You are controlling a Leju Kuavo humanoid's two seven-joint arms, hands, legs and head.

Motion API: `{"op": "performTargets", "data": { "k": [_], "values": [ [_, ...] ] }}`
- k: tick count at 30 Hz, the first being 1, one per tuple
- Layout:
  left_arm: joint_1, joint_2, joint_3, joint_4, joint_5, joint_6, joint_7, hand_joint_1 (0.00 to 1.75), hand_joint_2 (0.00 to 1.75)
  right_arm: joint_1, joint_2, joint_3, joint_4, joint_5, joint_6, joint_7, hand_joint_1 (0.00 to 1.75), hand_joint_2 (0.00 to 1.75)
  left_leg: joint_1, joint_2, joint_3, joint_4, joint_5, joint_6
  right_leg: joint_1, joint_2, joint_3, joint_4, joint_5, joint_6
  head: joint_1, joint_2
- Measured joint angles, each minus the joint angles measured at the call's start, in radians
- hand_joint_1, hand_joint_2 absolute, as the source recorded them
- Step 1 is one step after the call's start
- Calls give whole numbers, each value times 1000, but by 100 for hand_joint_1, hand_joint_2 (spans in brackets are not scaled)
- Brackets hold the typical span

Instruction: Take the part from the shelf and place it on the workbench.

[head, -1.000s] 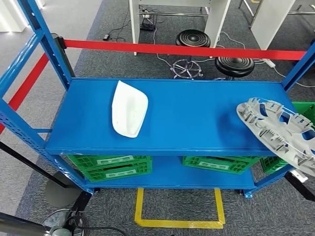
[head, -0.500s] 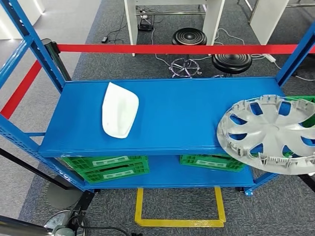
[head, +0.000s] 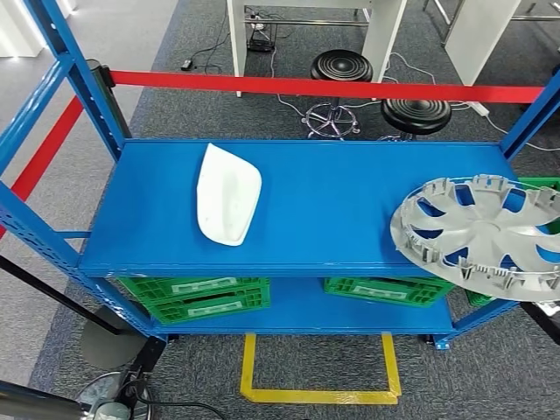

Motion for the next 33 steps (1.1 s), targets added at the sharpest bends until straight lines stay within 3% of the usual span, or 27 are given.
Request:
{"op": "performTargets", "data": {
  "k": [1, 3, 5, 8, 10, 13, 14, 15, 16, 19, 21, 24, 25, 28, 29, 30, 31, 33],
  "values": [
    [0, 0, 0, 0, 0, 0, 0, 0, 0, 0, 0, 1, 0, 0, 0, 0, 0, 0, 1, 0, 2, 0, -2, -2, -2, 0, 15, -33, 26, 1, 0, 0],
    [-1, 0, 0, 0, -1, 0, 0, 0, 0, -1, 2, 3, 0, -1, 0, 0, 0, 0, 3, -1, 8, 3, -8, -12, -8, -1, 84, -167, 89, 8, 2, 0],
    [-1, 1, 0, 0, -1, 0, 0, 0, 0, -1, 6, 6, 0, -3, -1, -1, 0, 0, -2, -2, 8, 9, -12, -24, -11, 1, 133, -256, 111, 4, 3, 0],
    [1, 2, 0, 0, -1, 0, 0, 0, 0, 8, 11, 10, -2, -5, -2, -4, 0, 0, -4, -2, 5, 8, -11, -36, -10, 4, 134, -262, 105, -19, 0, 0],
    [-1, 1, -1, 0, -1, 0, 0, 0, 0, 10, 12, 12, -4, -10, -2, -8, 0, 0, -3, -1, -9, 39, -36, -45, -10, 5, 133, -261, 105, -34, -1, 0],
    [-3, -1, -2, 0, -1, 0, -1, 0, 0, 13, 16, 14, -7, -54, -1, -43, 0, 0, -3, 1, -94, 215, -120, -49, -6, 4, 135, -262, 104, -48, -3, 0],
    [-2, -1, -2, 0, -1, 0, -1, 0, 0, 15, 19, 15, -9, -84, 1, -67, 0, 0, -4, 1, -121, 266, -133, -46, -3, 4, 135, -262, 103, -51, -3, 0],
    [-2, -1, -2, 0, -2, -1, -1, 0, 0, 18, 24, 17, -12, -119, 5, -94, 0, 0, -6, 1, -132, 284, -128, -42, -1, 5, 135, -262, 103, -52, -3, 0],
    [-2, -1, -2, 0, -2, -2, -1, 0, 0, 22, 29, 20, -17, -158, 11, -126, 0, 0, -9, 1, -127, 266, -104, -36, 3, 5, 136, -262, 102, -54, -3, 0],
    [-5, 0, -2, 0, -3, -3, -2, 0, 0, 29, 42, 34, -37, -254, 30, -216, 0, 0, -23, 1, -45, 84, -11, -8, 11, 7, 139, -262, 101, -54, -2, 0],
    [-7, 1, -2, 0, -4, -5, -4, 0, 0, 32, 51, 46, -47, -292, 41, -256, 0, 0, -27, 2, -16, 18, 2, -2, 15, 7, 138, -262, 101, -50, -2, 0],
    [-8, 1, -2, 0, -4, -6, -5, 0, 0, 39, 58, 59, -57, -309, 47, -274, 0, 0, -22, 2, -12, 5, 6, -2, 15, 6, 135, -262, 99, -36, -1, 0],
    [-8, 1, -2, 0, -5, -6, -5, 0, 0, 39, 59, 62, -60, -310, 47, -276, 0, 0, -19, 2, -10, 2, 8, 1, 16, 5, 127, -245, 86, -31, 0, 0],
    [-9, 2, -2, 0, -6, -6, -6, 0, 0, 43, 63, 71, -63, -331, 49, -309, 0, 0, -14, 2, -8, -1, 9, 5, 11, 3, 52, -83, 2, -15, 4, 0],
    [-9, 2, -2, 0, -7, -6, -6, 0, 0, 46, 66, 75, -63, -342, 49, -325, 0, 0, -14, 2, -7, -1, 9, 5, 9, 3, 23, -23, -20, -12, 4, 0],
    [-8, 2, -2, 0, -8, -7, -6, 0, 0, 50, 69, 80, -63, -350, 52, -340, 0, 0, -13, 2, -7, 0, 8, 5, 7, 3, 8, 7, -22, -8, 4, 0],
    [-8, 2, -2, 0, -9, -7, -6, 0, 0, 53, 71, 86, -64, -355, 55, -351, 0, 0, -12, 2, -5, 0, 8, 4, 6, 3, 11, 0, -6, -6, 4, 0],
    [-9, 2, -2, 0, -11, -9, -6, 0, 0, 61, 73, 101, -71, -360, 69, -366, 0, 0, -8, 2, 0, 1, 4, -2, 0, 1, 74, -124, 62, 0, 4, 0]
  ]
}}
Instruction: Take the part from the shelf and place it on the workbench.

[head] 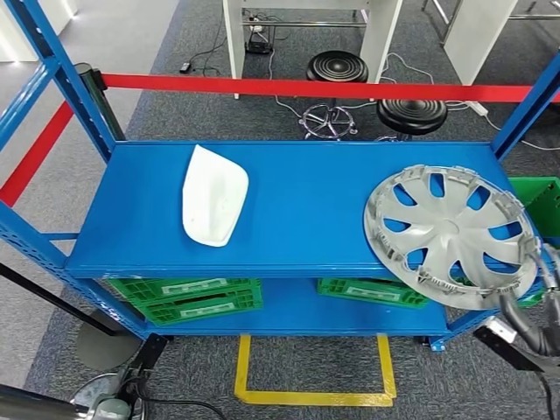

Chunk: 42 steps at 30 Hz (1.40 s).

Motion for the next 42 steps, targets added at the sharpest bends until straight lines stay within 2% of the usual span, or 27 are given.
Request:
{"op": "performTargets", "data": {
  "k": [1, 2, 3, 6, 8, 10, 11, 12, 13, 14, 16, 17, 19, 22, 24, 26, 27, 28, 29, 31, 33, 37, 39, 41, 42],
  "values": [
    [0, 1, 0, 0, -1, -1, 0, 0, 0, 3, 1, 10, -5, -1, 11, -4, 0, 0, 0, -1, 1, 3, -3, -5, -1, 1, 38, -68, 22, 1, 0, 0],
    [-1, 1, 0, 0, -1, -2, 0, 0, 0, 8, 1, 21, -11, -3, 25, -7, 0, 0, -1, -2, 1, 5, -4, -11, -1, 2, 64, -117, 35, -3, 0, 0],
    [-1, 2, 0, 0, -1, -4, 0, 0, 0, 14, 1, 32, -18, -4, 41, -9, 0, 0, -3, -2, 0, 7, -4, -17, 0, 4, 77, -139, 35, -10, 0, 0],
    [0, 4, -1, 0, -2, -9, 0, 0, 0, 37, 0, 67, -48, 3, 81, -8, 0, 0, -2, -3, -3, 8, -5, -31, 3, 7, 76, -141, 35, -37, -1, 0],
    [-2, 3, -3, 0, -3, -11, 0, 0, 0, 46, -4, 90, -73, 14, 100, 0, 0, 0, 0, -2, -25, 57, -40, -41, 1, 7, 76, -143, 37, -53, -3, 0],
    [-3, 2, -6, 0, -3, -11, 0, 0, 0, 54, -13, 113, -100, 18, 118, 12, 0, 0, 0, -1, -81, 181, -105, -47, 2, 6, 75, -144, 38, -61, -6, 0],
    [-3, 2, -6, 0, -3, -11, 1, 0, 0, 58, -17, 125, -113, 17, 127, 17, 0, 0, 0, 0, -111, 246, -130, -48, 3, 6, 74, -144, 38, -63, -6, 0],
    [-3, 2, -6, 0, -4, -12, 2, 0, 0, 63, -21, 136, -126, 16, 138, 21, 0, 0, 0, 0, -130, 285, -138, -47, 4, 6, 74, -144, 38, -64, -6, 0],
    [-3, 2, -6, 0, -4, -12, 3, 0, 0, 67, -25, 148, -140, 16, 148, 24, 0, 0, 0, 0, -133, 289, -127, -45, 5, 6, 74, -143, 38, -64, -6, 0],
    [-3, 2, -6, 0, -5, -12, 3, 0, 0, 70, -28, 158, -152, 16, 155, 27, 0, 0, -1, 0, -115, 252, -99, -41, 5, 7, 75, -143, 38, -64, -6, 0],
    [-4, 2, -7, 0, -7, -12, 3, 0, 0, 72, -34, 175, -174, 17, 164, 32, 0, 0, -3, 0, -50, 119, -33, -30, 7, 7, 77, -143, 37, -63, -6, 0],
    [-6, 2, -7, 0, -8, -12, 4, 0, 0, 72, -37, 182, -182, 17, 167, 34, 0, 0, -4, 0, -22, 61, -15, -26, 9, 8, 75, -142, 37, -60, -6, 0],
    [-7, 2, -7, 0, -10, -12, 4, 0, 0, 74, -42, 194, -194, 17, 171, 36, 0, 0, -5, -1, -1, 10, -8, -23, 12, 8, 72, -144, 40, -51, -5, 0],
    [-7, 1, -8, 0, -11, -12, 7, 0, 0, 75, -51, 209, -204, 14, 175, 39, 0, 0, -1, -1, -1, -1, -2, -13, 11, 6, 64, -142, 36, -34, -4, 0],
    [-9, 2, -8, 0, -11, -13, 8, 0, 0, 73, -57, 219, -208, 13, 177, 41, 0, 0, 4, 0, 1, -5, 2, -6, 10, 3, 30, -72, -5, -24, 0, 0],
    [-8, 3, -8, 0, -12, -14, 9, 0, 0, 73, -60, 232, -208, 13, 179, 42, 0, 0, 4, 1, 1, -5, 1, -2, 8, 2, -28, 55, -62, -17, 2, 0],
    [-7, 3, -9, 0, -12, -14, 10, 0, 0, 75, -62, 239, -208, 13, 180, 43, 0, 0, 4, 1, 1, -5, 1, -2, 8, 2, -51, 101, -74, -15, 2, 0],
    [-7, 3, -9, 0, -12, -14, 12, 0, 0, 76, -64, 247, -208, 13, 183, 45, 0, 0, 4, 1, 2, -4, 0, -2, 7, 2, -57, 113, -69, -14, 2, 0],
    [-6, 3, -9, 0, -12, -14, 13, 0, 0, 76, -68, 253, -208, 13, 185, 48, 0, 0, 4, 1, 3, -4, 0, -2, 6, 2, -45, 88, -46, -13, 2, 0],
    [-6, 4, -11, 0, -13, -14, 17, 0, 0, 75, -76, 263, -208, 13, 187, 53, 0, 0, 5, 0, 7, -3, -3, -7, 4, 1, 22, -39, 13, -10, 2, 0],
    [-4, 7, -15, 0, -14, -14, 19, 0, 0, 75, -81, 270, -208, 13, 186, 60, 0, 0, 2, -2, 6, 2, -6, -16, 3, 3, 73, -132, 36, -17, 2, 0],
    [3, 11, -22, 0, -13, -14, 19, 0, 0, 84, -85, 279, -208, 14, 174, 79, 0, 0, 0, -1, 0, 10, -12, -35, 5, 8, 77, -144, 36, -45, 0, 0],
    [3, 10, -24, 0, -13, -13, 18, 0, 0, 85, -90, 283, -208, 14, 170, 85, 0, 0, 1, 0, -30, 76, -56, -45, 3, 7, 77, -145, 38, -57, -3, 0],
    [3, 9, -25, 0, -12, -13, 18, 0, 0, 88, -95, 285, -208, 14, 169, 94, 0, 0, 1, 0, -92, 210, -120, -49, 3, 6, 77, -145, 37, -63, -6, 0],
    [4, 9, -25, 0, -12, -13, 19, 0, 0, 89, -96, 285, -208, 14, 169, 98, 0, 0, 1, 0, -119, 267, -138, -48, 4, 6, 77, -145, 37, -63, -5, 0]
  ]
}}
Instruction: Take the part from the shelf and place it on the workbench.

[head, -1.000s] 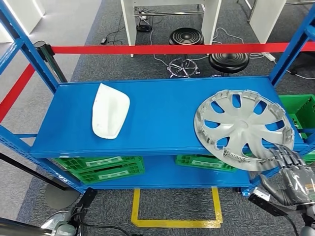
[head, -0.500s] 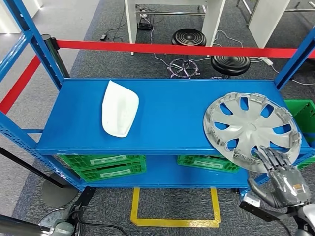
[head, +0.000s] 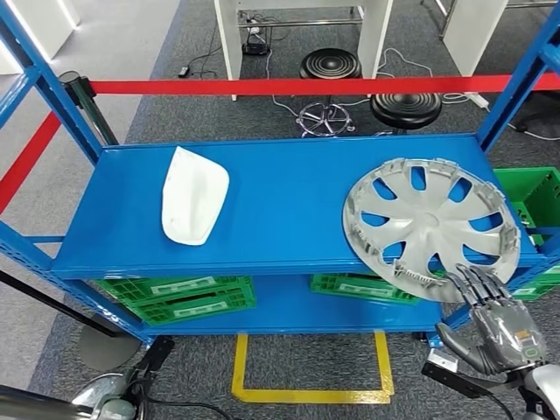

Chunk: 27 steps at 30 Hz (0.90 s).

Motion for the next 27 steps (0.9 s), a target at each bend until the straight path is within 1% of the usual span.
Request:
{"op": "performTargets", "data": {
  "k": [1, 2, 3, 4, 5, 6, 7, 9, 10, 11, 12, 13, 14, 15, 16, 17, 18, 19, 20, 21, 22, 25, 26, 27],
  "values": [
    [1, 0, 0, 0, 0, 0, 0, 0, 0, 2, -2, 0, 0, 0, 0, 4, 0, 0, 0, 0, -14, 27, 0, 2, 1, 0, 0, 0, 0, -1, 0, 0],
    [1, 0, 0, 0, 0, 0, 0, 0, 0, 3, -4, 0, 0, 0, 0, 6, 0, 0, -1, 0, -9, 13, 21, 5, 1, 1, 1, 0, 0, -1, 0, 0],
    [1, 0, 0, 0, 1, 0, 0, 0, 0, 3, -6, 0, -2, 0, 0, 8, 0, 0, -1, 0, 14, -38, 56, 9, 1, 1, 2, 0, -1, 0, 0, 0],
    [0, 0, 0, 0, 1, 0, 0, 0, 0, 3, -8, 0, -4, 0, 0, 9, 0, 0, -2, 0, 47, -107, 93, 14, 2, 2, 3, 0, -1, 0, 0, 0],
    [-1, 0, 0, 0, 1, 0, -1, 0, 0, 3, -10, 0, -6, 0, -1, 11, 0, 0, -2, 0, 80, -176, 118, 18, 4, 3, 3, 2, -2, 3, 0, 0],
    [-2, 0, 0, 0, 2, 0, -2, 0, 0, 4, -12, -1, -8, 1, -2, 15, 0, 0, -3, 0, 103, -224, 131, 21, 6, 3, 2, 2, -2, 6, 1, 0],
    [-3, 0, 0, 0, 2, 0, -3, 0, 0, 5, -15, -2, -9, 2, -4, 21, 0, 0, -4, -1, 114, -251, 134, 24, 7, 3, 0, 1, -2, 11, 1, 0],
    [-3, -1, 0, 0, 5, 1, -6, 0, 0, 10, -22, -11, -12, 2, -8, 31, 0, 0, -5, -1, 114, -261, 134, 29, 6, 4, -1, -4, 1, 24, 1, 0],
    [-3, -2, 0, 0, 7, 1, -6, 0, 0, 14, -27, -19, -15, 1, -8, 34, 0, 0, -4, -1, 115, -264, 136, 34, 5, 3, -3, -2, -2, 30, 1, 0],
    [-3, -2, 0, 0, 8, 1, -7, 0, 0, 17, -32, -30, -18, 0, -8, 35, 0, 0, -2, -1, 116, -267, 138, 39, 4, 1, -11, 14, -14, 35, 4, 0],
    [-4, -2, 1, 0, 9, 2, -8, 0, 0, 19, -36, -42, -20, -2, -5, 34, 0, 0, 1, 0, 118, -270, 140, 44, 4, 0, -28, 49, -35, 40, 6, 0],
    [-4, -1, 1, 0, 9, 2, -9, 0, 0, 21, -40, -55, -21, -5, 0, 32, 0, 0, 1, 0, 119, -270, 139, 47, 3, -2, -54, 107, -66, 44, 7, 0],
    [-4, -1, 1, 0, 10, 2, -9, 0, 0, 23, -43, -70, -21, -9, 6, 28, 0, 0, 1, 0, 119, -270, 139, 49, 3, -3, -86, 175, -98, 47, 9, 0],
    [-4, -1, 1, 0, 11, 2, -9, 0, 0, 25, -46, -83, -20, -13, 11, 23, 0, 0, 0, 1, 119, -270, 138, 50, 2, -3, -114, 235, -120, 49, 8, 0],
    [-4, -1, 1, 0, 11, 2, -9, 0, 0, 28, -49, -96, -20, -17, 16, 17, 0, 0, 0, 1, 119, -269, 138, 50, 2, -3, -132, 270, -126, 51, 9, 0],
    [-3, -1, 1, 0, 11, 2, -9, 0, 0, 30, -51, -109, -20, -19, 18, 13, 0, 0, 0, 1, 120, -269, 138, 50, 2, -3, -130, 265, -112, 52, 9, 0],
    [-3, -2, 1, 0, 12, 2, -10, 0, 0, 32, -55, -120, -19, -19, 19, 10, 0, 0, 1, 1, 123, -269, 137, 49, 1, -4, -107, 218, -81, 52, 9, 0],
    [-3, -2, 1, 0, 12, 2, -10, 0, 0, 33, -58, -132, -19, -20, 19, 9, 0, 0, 1, 1, 126, -269, 135, 47, 0, -5, -71, 145, -46, 53, 9, 0],
    [-4, -1, 1, 0, 12, 2, -10, 0, 0, 34, -60, -143, -19, -23, 19, 8, 0, 0, -1, 0, 128, -267, 132, 43, -1, -5, -34, 76, -21, 53, 9, 0],
    [-4, -1, 2, 0, 13, 2, -10, 0, 0, 35, -61, -153, -18, -27, 19, 8, 0, 0, -3, -1, 128, -266, 131, 38, -1, -5, -6, 24, -6, 50, 9, 0],
    [-4, -1, 2, 0, 13, 3, -11, 0, 0, 37, -62, -161, -18, -32, 18, 8, 0, 0, -5, -1, 127, -265, 131, 33, 0, -3, 7, -1, -3, 45, 8, 0],
    [-3, 1, 2, 0, 15, 3, -11, 0, 0, 46, -62, -182, -15, -41, 18, 6, 0, 0, -5, -2, 124, -263, 131, 20, 1, 0, 7, -4, -2, 24, 6, 0],
    [-3, 0, 2, 0, 16, 3, -12, 0, 0, 48, -61, -190, -15, -46, 18, 5, 0, 0, -5, -1, 118, -251, 120, 15, 0, 0, 7, -5, -1, 18, 4, 0],
    [-4, 0, 2, 0, 16, 3, -12, 0, 0, 50, -61, -199, -14, -50, 18, 5, 0, 0, -4, -1, 105, -221, 99, 10, -2, 0, 8, -6, 0, 12, 2, 0]
  ]
}}
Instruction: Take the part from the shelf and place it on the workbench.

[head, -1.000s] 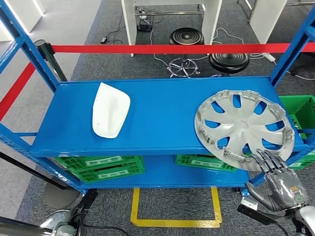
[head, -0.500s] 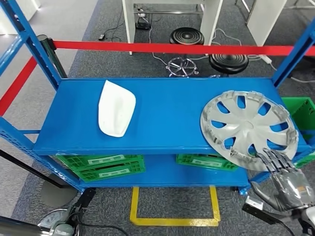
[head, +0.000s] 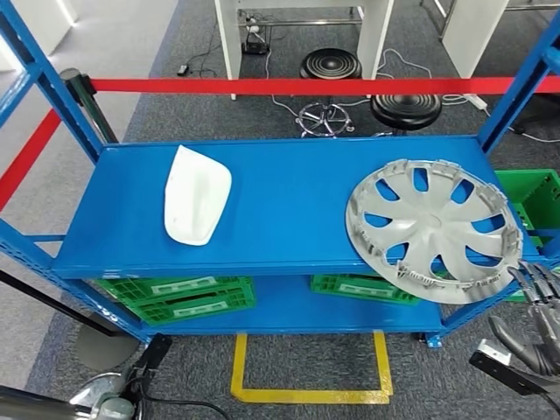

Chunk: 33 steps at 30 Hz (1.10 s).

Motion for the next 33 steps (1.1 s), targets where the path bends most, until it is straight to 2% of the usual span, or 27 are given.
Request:
{"op": "performTargets", "data": {
  "k": [1, 3, 4, 5, 6, 8, 10, 13, 15, 16, 18, 19, 20, 21, 23, 24, 25, 28, 30, 31, 33],
  "values": [
    [0, -1, 0, 0, 1, 0, 0, 0, 0, 2, 0, -9, 1, -3, 0, 0, 0, 0, 1, 1, -23, 51, -29, -5, -1, -1, 0, 0, 0, -4, -2, 0],
    [2, -2, 0, 0, 2, 1, 0, 0, 0, 7, 0, -26, 3, -4, 0, -1, 0, 0, 2, 1, -87, 187, -90, -9, -1, -1, -1, 0, 0, -9, -4, 0],
    [3, -2, 0, 0, 3, 1, 0, 0, 0, 10, 1, -34, 6, -4, 0, -2, 0, 0, 2, 1, -109, 233, -101, -9, -1, -1, -1, 0, -1, -10, -4, 0],
    [4, -2, 0, 0, 3, 2, 0, 0, 0, 12, 1, -42, 8, -4, 0, -3, 0, 0, 2, 1, -115, 244, -92, -7, -1, -1, 0, 0, -1, -10, -4, 0],
    [5, -2, 0, 0, 4, 3, 0, 0, 0, 14, 2, -50, 12, -4, 0, -5, 0, 0, 2, 1, -101, 213, -65, -4, -1, 0, 1, 0, -1, -10, -4, 0],
    [4, -2, 1, 0, 4, 4, -1, 0, 0, 15, 5, -69, 18, -3, 0, -13, 0, 0, 1, 1, -37, 78, 3, 4, 0, 0, 2, 0, -2, -8, -4, 0],
    [3, -2, 1, 0, 3, 4, -2, 0, 0, 15, 9, -89, 25, -2, 0, -32, 0, 0, -1, 1, 11, -25, 33, 10, 4, 1, 0, 1, -1, 0, -3, 0],
    [4, -2, 0, 0, 2, 5, -2, 0, 0, 16, 22, -108, 32, -2, -9, -83, 0, 0, -1, 1, 18, -49, 35, 21, 3, 2, -3, -7, 2, 18, -3, 0],
    [3, -2, 0, 0, 0, 5, -3, 0, 0, 17, 34, -114, 32, -2, -27, -114, 0, 0, 4, 1, 23, -58, 40, 31, 2, -1, -18, 24, -21, 28, 2, 0],
    [2, -2, 0, 0, -1, 5, -3, 0, 0, 18, 41, -115, 30, 2, -38, -125, 0, 0, 6, 1, 25, -61, 41, 35, 2, -2, -40, 71, -47, 32, 4, 0],
    [2, -1, 0, 0, -4, 6, -3, 0, 0, 25, 59, -112, 18, 15, -63, -139, 0, 0, 5, 2, 25, -61, 41, 38, 1, -3, -102, 204, -108, 37, 8, 0],
    [2, -1, 0, 0, -4, 5, -3, 0, 0, 31, 68, -108, 8, 23, -75, -143, 0, 0, 5, 2, 26, -60, 40, 39, 1, -3, -127, 255, -122, 39, 7, 0],
    [3, -2, 0, 0, -5, 5, -3, 0, 0, 36, 77, -103, -3, 32, -85, -145, 0, 0, 5, 2, 26, -60, 40, 39, 1, -3, -136, 270, -118, 40, 8, 0],
    [3, -2, 0, 0, -5, 5, -3, 0, 0, 42, 84, -97, -16, 40, -92, -144, 0, 0, 5, 1, 28, -60, 39, 38, 0, -4, -124, 245, -95, 40, 7, 0],
    [3, -2, 0, 0, -5, 5, -3, 0, 0, 48, 94, -85, -41, 55, -103, -140, 0, 0, 5, 1, 34, -59, 35, 32, -4, -4, -57, 112, -30, 43, 8, 0],
    [3, -1, 0, 0, -5, 5, -3, 0, 0, 51, 99, -78, -53, 62, -108, -137, 0, 0, 3, 0, 34, -57, 33, 27, -5, -3, -24, 52, -10, 41, 8, 0],
    [3, 0, 0, 0, -5, 5, -2, 0, 0, 55, 103, -69, -64, 66, -113, -135, 0, 0, 0, 0, 34, -55, 32, 22, -6, -2, -4, 14, -1, 38, 8, 0],
    [3, 2, 0, 0, -7, 4, -1, 0, 0, 71, 112, -35, -97, 86, -129, -126, 0, 0, -2, -2, 30, -54, 33, 10, -4, 2, 1, 2, -2, 18, 5, 0],
    [3, 2, -1, 0, -10, -3, -6, 0, 0, 78, 114, -2, -125, 110, -147, -106, 0, 0, 0, -1, 19, -28, 11, 1, -5, 1, 0, 2, -1, 4, 3, 0],
    [3, 1, -2, 0, -13, -9, -11, 0, 0, 80, 114, 18, -139, 121, -157, -93, 0, 0, 1, 0, 1, 14, -16, -4, -6, 1, 0, 1, -1, -2, 2, 0],
    [4, 1, -3, 0, -16, -22, -23, 0, 0, 81, 114, 60, -158, 136, -169, -72, 0, 0, 1, 0, -59, 145, -81, -10, -5, 1, 0, 1, -1, -9, 0, 0]
  ]
}}
